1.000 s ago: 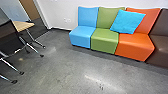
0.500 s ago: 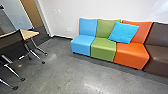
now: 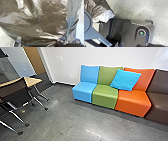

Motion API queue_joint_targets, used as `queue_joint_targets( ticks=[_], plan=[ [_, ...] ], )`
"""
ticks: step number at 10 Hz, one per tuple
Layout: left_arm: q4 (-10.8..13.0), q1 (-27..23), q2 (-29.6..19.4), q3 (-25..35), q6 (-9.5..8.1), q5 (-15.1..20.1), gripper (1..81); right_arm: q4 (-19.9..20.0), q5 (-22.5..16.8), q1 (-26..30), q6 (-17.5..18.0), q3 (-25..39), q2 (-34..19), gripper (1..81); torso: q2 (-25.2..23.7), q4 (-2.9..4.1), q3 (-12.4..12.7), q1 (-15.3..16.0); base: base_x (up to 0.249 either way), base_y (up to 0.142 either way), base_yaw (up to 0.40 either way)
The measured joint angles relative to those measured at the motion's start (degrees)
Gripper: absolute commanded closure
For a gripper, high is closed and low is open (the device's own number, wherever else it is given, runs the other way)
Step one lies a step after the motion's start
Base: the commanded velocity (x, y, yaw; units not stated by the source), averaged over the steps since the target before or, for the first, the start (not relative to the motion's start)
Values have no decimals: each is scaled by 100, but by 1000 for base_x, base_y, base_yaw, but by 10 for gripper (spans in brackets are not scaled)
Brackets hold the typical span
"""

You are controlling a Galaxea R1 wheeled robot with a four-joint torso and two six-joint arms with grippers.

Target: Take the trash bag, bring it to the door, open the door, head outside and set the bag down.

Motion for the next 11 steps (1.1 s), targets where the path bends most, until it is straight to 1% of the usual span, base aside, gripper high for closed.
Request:
queue_joint_targets(
  ticks=[1,2,3,4,5,6,7,8,9,10,11],
  plan=[
    [20,63,41,0,2,-18,811,-2,0,-4,0,-26,80,10,162,157,22,-103,0,0,0],
    [34,133,28,-2,2,-11,811,-2,21,44,-2,-23,121,10,304,282,35,-190,0,0,0],
    [34,185,20,-13,2,-13,811,-2,41,79,-2,-26,122,10,448,339,35,-284,0,0,0],
    [37,195,41,-17,2,-22,811,-2,39,77,-2,-63,122,10,632,350,35,-400,0,0,0],
    [39,195,72,-30,2,-28,811,-2,32,55,-2,-111,138,10,807,345,35,-513,0,0,0],
    [52,210,107,-111,5,-33,811,-2,28,46,-2,-177,196,10,955,286,37,-610,0,0,0],
    [59,221,132,-177,13,-28,811,0,50,60,-2,-201,267,10,1106,148,37,-706,0,0,0],
    [80,229,134,-179,63,-28,811,-2,48,44,-2,-205,258,10,1303,-44,46,-830,0,0,0],
    [98,236,134,-184,99,-24,811,-2,45,18,-2,-224,249,10,1493,-221,74,-951,0,0,0],
    [102,265,132,-184,211,-38,811,-2,45,-72,-2,-245,245,10,1666,-370,98,-1053,0,0,0],
    [105,345,134,-184,219,-44,811,-4,30,-113,-2,-246,258,10,1777,-435,116,-1119,0,0,0]
  ],
)
